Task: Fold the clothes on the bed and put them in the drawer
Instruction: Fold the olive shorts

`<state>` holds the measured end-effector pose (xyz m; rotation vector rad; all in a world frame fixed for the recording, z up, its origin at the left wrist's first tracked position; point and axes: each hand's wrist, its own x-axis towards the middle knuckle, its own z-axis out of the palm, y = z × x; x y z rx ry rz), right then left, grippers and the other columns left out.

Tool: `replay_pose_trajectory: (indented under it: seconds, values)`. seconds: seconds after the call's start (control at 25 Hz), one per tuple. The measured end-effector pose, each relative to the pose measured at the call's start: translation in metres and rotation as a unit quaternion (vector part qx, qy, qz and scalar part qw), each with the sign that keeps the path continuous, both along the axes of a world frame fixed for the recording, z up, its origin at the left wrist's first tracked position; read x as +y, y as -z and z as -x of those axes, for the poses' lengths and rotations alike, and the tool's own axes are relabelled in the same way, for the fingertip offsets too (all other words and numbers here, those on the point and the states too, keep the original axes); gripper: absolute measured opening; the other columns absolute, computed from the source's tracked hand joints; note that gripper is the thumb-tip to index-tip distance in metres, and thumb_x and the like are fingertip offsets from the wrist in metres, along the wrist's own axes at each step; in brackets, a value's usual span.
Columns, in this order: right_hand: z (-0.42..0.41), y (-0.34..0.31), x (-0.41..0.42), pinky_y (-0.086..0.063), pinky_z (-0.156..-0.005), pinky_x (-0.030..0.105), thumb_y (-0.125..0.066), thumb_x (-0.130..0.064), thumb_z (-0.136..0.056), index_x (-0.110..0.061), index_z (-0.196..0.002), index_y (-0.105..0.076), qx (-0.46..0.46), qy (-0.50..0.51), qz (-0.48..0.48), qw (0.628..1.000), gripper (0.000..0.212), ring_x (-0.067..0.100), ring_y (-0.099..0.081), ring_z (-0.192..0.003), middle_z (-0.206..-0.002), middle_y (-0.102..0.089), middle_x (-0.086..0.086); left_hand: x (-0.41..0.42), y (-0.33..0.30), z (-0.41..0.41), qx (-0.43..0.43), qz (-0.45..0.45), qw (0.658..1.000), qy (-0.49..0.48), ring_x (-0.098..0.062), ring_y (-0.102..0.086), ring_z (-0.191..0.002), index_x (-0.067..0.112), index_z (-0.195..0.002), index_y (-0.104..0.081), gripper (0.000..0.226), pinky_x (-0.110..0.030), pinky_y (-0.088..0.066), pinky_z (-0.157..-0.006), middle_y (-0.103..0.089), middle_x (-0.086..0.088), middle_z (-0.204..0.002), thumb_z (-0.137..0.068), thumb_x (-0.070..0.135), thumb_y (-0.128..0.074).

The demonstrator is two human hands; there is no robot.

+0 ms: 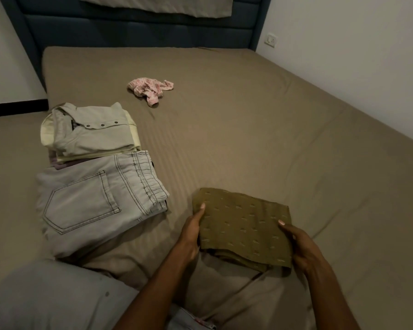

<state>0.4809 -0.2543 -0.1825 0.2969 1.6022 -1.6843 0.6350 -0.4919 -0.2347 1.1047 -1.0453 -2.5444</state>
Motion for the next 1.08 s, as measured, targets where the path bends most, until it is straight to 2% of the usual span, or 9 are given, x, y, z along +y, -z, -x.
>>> replay_pose_trajectory:
  seconds: [0.12,0.2,0.36,0.44,0.6,0.68,0.8,0.96,1.08]
  values:
    - [-0.001,0.003,0.004,-0.065,-0.078,0.046,-0.067,-0.016,-0.091,0.001,-0.125,-0.067,0.032,-0.014,0.032,0.999,0.038,0.037,-0.075,-0.099,-0.121,-0.072,0.023,-0.007,0.002,0.006,0.004,0.035,0.999,0.04,-0.033,-0.075,-0.102,0.014,-0.128,-0.069,0.047,-0.055,-0.058,-0.093,-0.077,-0.011,-0.113,-0.09,0.04,-0.075]
    - [-0.003,0.001,0.006,-0.063,-0.084,0.048,-0.066,-0.012,-0.088,0.003,-0.131,-0.064,0.05,-0.018,0.056,0.997,0.045,0.038,-0.073,-0.105,-0.126,-0.069,0.026,-0.005,0.003,0.007,0.002,0.042,0.998,0.04,-0.031,-0.075,-0.101,0.013,-0.132,-0.066,0.047,-0.052,-0.06,-0.091,-0.077,-0.009,-0.113,-0.091,0.034,-0.075]
    - [-0.006,-0.002,0.001,-0.055,-0.093,0.064,-0.056,-0.018,-0.099,-0.004,-0.14,-0.059,-0.022,0.005,0.146,0.989,0.042,0.042,-0.065,-0.121,-0.137,-0.063,0.025,-0.003,-0.015,0.001,0.017,0.054,0.998,0.013,-0.03,-0.075,-0.103,0.014,-0.13,-0.066,0.037,-0.052,-0.059,-0.092,-0.077,-0.008,-0.114,-0.097,0.032,-0.068]
    - [-0.01,-0.009,-0.017,-0.054,-0.094,0.065,-0.053,-0.026,-0.103,-0.007,-0.142,-0.057,-0.045,-0.008,0.164,0.985,0.044,0.041,-0.063,-0.124,-0.14,-0.061,0.024,-0.016,-0.035,-0.008,0.039,0.077,0.996,-0.012,-0.029,-0.074,-0.104,0.014,-0.129,-0.066,0.035,-0.05,-0.059,-0.093,-0.077,-0.007,-0.115,-0.099,0.031,-0.067]
    - [-0.016,-0.036,-0.082,-0.06,-0.087,0.058,-0.054,-0.031,-0.103,-0.008,-0.14,-0.06,-0.04,-0.065,0.185,0.98,0.044,0.038,-0.067,-0.119,-0.137,-0.064,0.021,-0.068,-0.079,-0.039,0.042,0.13,0.987,-0.086,-0.03,-0.073,-0.107,0.018,-0.127,-0.067,0.032,-0.053,-0.057,-0.097,-0.075,-0.007,-0.119,-0.098,0.033,-0.066]
    - [-0.02,-0.053,-0.125,-0.061,-0.085,0.056,-0.056,-0.028,-0.102,-0.007,-0.136,-0.062,-0.036,-0.106,0.194,0.975,0.041,0.037,-0.069,-0.116,-0.133,-0.067,0.02,-0.094,-0.096,-0.062,0.033,0.155,0.979,-0.127,-0.032,-0.073,-0.107,0.016,-0.13,-0.066,0.037,-0.056,-0.056,-0.097,-0.076,-0.008,-0.118,-0.099,0.037,-0.065]
    - [-0.034,-0.076,-0.202,-0.063,-0.081,0.05,-0.055,-0.022,-0.103,-0.005,-0.134,-0.062,0.0,-0.197,0.197,0.96,0.036,0.036,-0.071,-0.111,-0.128,-0.07,0.021,-0.127,-0.116,-0.105,0.031,0.167,0.964,-0.206,-0.032,-0.074,-0.105,0.015,-0.125,-0.066,0.032,-0.052,-0.059,-0.093,-0.076,-0.01,-0.115,-0.102,0.036,-0.059]
    - [-0.059,-0.09,-0.294,-0.062,-0.084,0.05,-0.058,-0.023,-0.104,-0.005,-0.131,-0.063,0.051,-0.283,0.179,0.941,0.033,0.039,-0.071,-0.111,-0.123,-0.072,0.021,-0.171,-0.129,-0.157,0.029,0.179,0.933,-0.311,-0.029,-0.072,-0.109,0.02,-0.126,-0.065,0.032,-0.052,-0.057,-0.097,-0.075,-0.007,-0.12,-0.102,0.04,-0.058]
    - [-0.077,-0.079,-0.343,-0.062,-0.084,0.047,-0.061,-0.023,-0.102,-0.008,-0.123,-0.067,0.1,-0.317,0.157,0.93,0.026,0.035,-0.074,-0.106,-0.116,-0.075,0.017,-0.201,-0.122,-0.189,-0.013,0.185,0.921,-0.343,-0.026,-0.076,-0.096,0.017,-0.116,-0.07,0.033,-0.045,-0.06,-0.087,-0.079,-0.006,-0.105,-0.103,0.044,-0.055]
